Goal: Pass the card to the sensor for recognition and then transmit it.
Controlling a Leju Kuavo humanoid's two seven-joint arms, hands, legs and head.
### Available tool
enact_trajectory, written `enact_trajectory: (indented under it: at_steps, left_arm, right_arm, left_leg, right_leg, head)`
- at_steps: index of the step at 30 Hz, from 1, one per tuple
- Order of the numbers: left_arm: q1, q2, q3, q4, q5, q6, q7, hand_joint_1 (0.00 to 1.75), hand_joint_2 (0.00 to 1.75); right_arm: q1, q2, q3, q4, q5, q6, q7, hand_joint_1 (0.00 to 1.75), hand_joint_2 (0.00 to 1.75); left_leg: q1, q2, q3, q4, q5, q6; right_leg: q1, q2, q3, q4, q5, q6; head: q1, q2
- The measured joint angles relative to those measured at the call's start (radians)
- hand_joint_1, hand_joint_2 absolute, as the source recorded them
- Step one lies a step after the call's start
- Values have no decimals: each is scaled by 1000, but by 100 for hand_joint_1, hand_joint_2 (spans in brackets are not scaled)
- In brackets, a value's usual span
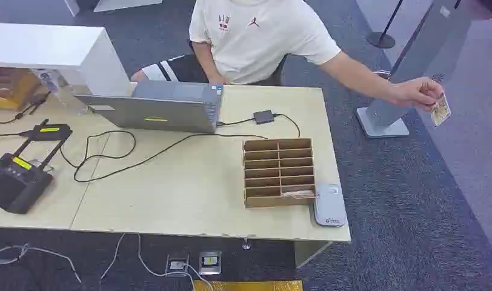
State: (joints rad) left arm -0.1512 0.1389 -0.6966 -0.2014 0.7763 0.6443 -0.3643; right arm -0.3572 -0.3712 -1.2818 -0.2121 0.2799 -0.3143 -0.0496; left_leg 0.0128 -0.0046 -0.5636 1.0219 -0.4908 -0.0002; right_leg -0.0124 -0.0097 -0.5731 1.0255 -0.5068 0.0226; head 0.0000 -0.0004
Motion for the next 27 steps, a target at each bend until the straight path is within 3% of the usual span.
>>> enact_trajectory:
  at_steps: [4,8,11,14,21,27]
  left_arm:
    - [1,2,0,1,5,0,-16,0,0]
    - [1,2,0,2,25,3,-35,0,0]
    - [-7,3,0,2,32,5,-48,0,0]
    - [-5,3,0,2,34,5,-53,0,0]
    - [-8,3,0,2,22,1,-53,0,0]
    - [-10,9,-2,2,-2,-4,-53,0,0]
  right_arm:
    - [-72,-40,-4,-18,-99,-1,-53,0,175]
    - [-247,-113,41,-71,-243,-20,-146,0,175]
    - [-407,-163,202,-149,-436,-57,-218,0,175]
    - [-510,-188,413,-258,-579,-95,-233,0,175]
    - [-597,-183,806,-466,-488,-63,-215,0,175]
    - [-619,-158,1126,-593,-170,27,-196,0,175]
  left_leg:
    - [-3,1,-3,0,1,1]
    - [-8,4,-4,0,3,4]
    - [-11,3,-3,0,7,9]
    - [-11,0,-4,0,8,10]
    - [-11,1,-5,0,8,9]
    - [-9,-1,-5,0,9,8]
  right_leg:
    - [-3,2,0,1,2,2]
    - [-8,5,-3,3,5,6]
    - [-11,3,-5,4,6,7]
    - [-11,-1,-4,4,6,7]
    - [-11,1,-5,6,6,7]
    - [-9,-1,-5,6,6,7]
  head:
    - [0,0]
    - [-1,0]
    - [0,0]
    - [0,0]
    - [0,0]
    - [0,0]
